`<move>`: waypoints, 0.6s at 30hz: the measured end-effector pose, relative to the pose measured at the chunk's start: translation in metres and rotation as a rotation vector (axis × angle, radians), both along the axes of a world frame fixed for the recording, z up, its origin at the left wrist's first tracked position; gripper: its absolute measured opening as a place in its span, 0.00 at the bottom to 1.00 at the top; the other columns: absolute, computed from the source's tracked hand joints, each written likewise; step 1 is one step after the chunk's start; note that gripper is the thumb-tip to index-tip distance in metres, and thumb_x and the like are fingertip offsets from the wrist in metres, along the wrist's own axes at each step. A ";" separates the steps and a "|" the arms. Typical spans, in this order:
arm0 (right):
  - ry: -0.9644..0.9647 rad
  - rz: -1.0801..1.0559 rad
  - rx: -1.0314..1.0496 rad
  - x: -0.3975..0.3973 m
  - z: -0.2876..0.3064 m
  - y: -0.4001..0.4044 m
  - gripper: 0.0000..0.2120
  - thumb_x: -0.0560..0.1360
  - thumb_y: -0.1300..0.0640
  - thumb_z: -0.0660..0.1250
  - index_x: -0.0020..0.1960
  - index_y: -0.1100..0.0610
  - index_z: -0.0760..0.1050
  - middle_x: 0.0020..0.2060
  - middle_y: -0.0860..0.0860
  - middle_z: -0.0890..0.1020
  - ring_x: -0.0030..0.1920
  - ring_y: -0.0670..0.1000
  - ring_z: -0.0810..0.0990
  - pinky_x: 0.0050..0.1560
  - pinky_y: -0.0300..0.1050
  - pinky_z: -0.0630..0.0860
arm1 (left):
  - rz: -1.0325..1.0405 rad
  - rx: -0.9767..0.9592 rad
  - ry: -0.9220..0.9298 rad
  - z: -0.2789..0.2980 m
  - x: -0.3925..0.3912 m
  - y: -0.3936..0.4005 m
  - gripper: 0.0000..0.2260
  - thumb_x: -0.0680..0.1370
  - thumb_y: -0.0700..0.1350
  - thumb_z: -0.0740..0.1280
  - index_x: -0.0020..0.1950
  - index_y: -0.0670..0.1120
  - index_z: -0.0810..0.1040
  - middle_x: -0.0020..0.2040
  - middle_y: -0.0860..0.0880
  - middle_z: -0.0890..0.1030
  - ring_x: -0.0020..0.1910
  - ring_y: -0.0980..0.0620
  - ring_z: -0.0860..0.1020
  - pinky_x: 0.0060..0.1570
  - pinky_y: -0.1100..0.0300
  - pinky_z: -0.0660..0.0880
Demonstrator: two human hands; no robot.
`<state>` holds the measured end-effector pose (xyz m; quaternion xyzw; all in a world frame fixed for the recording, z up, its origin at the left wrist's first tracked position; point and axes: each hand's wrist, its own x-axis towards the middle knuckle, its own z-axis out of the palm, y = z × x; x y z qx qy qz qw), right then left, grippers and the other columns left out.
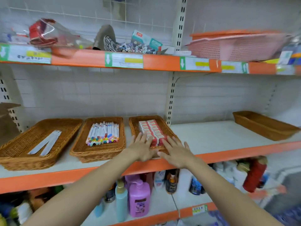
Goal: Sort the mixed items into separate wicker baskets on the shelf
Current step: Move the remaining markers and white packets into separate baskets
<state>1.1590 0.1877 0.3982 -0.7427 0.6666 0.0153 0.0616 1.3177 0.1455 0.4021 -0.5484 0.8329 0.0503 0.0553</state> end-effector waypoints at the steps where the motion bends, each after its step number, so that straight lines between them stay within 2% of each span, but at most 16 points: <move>1: 0.001 -0.020 0.002 -0.010 0.001 -0.004 0.33 0.80 0.35 0.45 0.79 0.49 0.40 0.78 0.49 0.40 0.78 0.50 0.38 0.74 0.61 0.39 | -0.017 -0.006 0.012 0.000 -0.010 -0.005 0.31 0.82 0.62 0.47 0.79 0.49 0.40 0.78 0.45 0.38 0.77 0.45 0.37 0.75 0.46 0.37; 7: 0.011 -0.112 -0.006 -0.074 0.011 -0.026 0.33 0.80 0.36 0.44 0.79 0.49 0.38 0.78 0.49 0.38 0.77 0.51 0.37 0.74 0.60 0.39 | -0.106 -0.029 0.080 0.005 -0.077 -0.050 0.32 0.81 0.63 0.48 0.79 0.50 0.40 0.78 0.46 0.37 0.77 0.46 0.37 0.74 0.46 0.37; 13: -0.018 -0.197 0.025 -0.144 0.001 -0.030 0.33 0.80 0.36 0.43 0.78 0.48 0.36 0.77 0.48 0.37 0.77 0.51 0.36 0.75 0.60 0.38 | -0.207 -0.003 0.029 -0.002 -0.153 -0.070 0.32 0.81 0.63 0.46 0.78 0.50 0.38 0.78 0.47 0.36 0.77 0.46 0.37 0.74 0.47 0.35; 18: -0.043 -0.209 0.038 -0.209 -0.006 -0.036 0.34 0.79 0.34 0.44 0.78 0.45 0.36 0.77 0.47 0.36 0.77 0.50 0.36 0.74 0.60 0.39 | -0.214 0.033 0.022 -0.008 -0.219 -0.073 0.31 0.81 0.63 0.45 0.78 0.51 0.37 0.78 0.47 0.35 0.77 0.47 0.36 0.74 0.47 0.35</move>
